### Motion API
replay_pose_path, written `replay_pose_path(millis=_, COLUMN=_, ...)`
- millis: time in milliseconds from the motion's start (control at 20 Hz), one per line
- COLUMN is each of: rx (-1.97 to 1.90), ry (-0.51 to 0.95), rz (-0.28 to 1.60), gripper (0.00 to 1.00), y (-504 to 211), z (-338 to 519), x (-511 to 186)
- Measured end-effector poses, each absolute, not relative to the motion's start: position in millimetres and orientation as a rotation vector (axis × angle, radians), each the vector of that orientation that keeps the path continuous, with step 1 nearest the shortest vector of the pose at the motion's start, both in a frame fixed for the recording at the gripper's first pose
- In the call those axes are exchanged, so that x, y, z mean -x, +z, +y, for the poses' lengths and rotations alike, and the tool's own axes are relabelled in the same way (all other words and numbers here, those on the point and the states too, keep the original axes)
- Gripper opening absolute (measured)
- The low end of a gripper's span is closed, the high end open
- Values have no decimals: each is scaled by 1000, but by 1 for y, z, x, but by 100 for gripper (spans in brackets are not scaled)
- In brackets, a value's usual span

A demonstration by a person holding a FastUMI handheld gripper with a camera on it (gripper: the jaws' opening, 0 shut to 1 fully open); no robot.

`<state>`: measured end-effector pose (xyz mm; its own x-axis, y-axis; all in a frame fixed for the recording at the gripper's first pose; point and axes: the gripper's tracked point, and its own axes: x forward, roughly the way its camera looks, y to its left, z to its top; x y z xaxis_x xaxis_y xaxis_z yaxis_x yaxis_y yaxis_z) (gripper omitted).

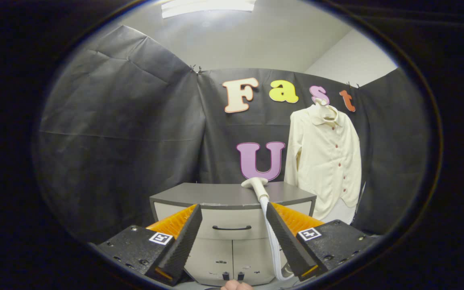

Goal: Iron the clothes twice with a garment steamer, once on the left side and once on the right side.

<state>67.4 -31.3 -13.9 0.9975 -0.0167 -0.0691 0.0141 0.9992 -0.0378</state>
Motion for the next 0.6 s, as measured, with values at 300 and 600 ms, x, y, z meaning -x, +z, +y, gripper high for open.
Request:
replay_pose_path(millis=300, rx=30, ry=-9, rz=90, gripper=98, y=-17, z=-46, x=-109)
replay_pose_path(millis=600, rx=8, ry=-17, rz=141, gripper=99, y=-26, z=-68, x=-152)
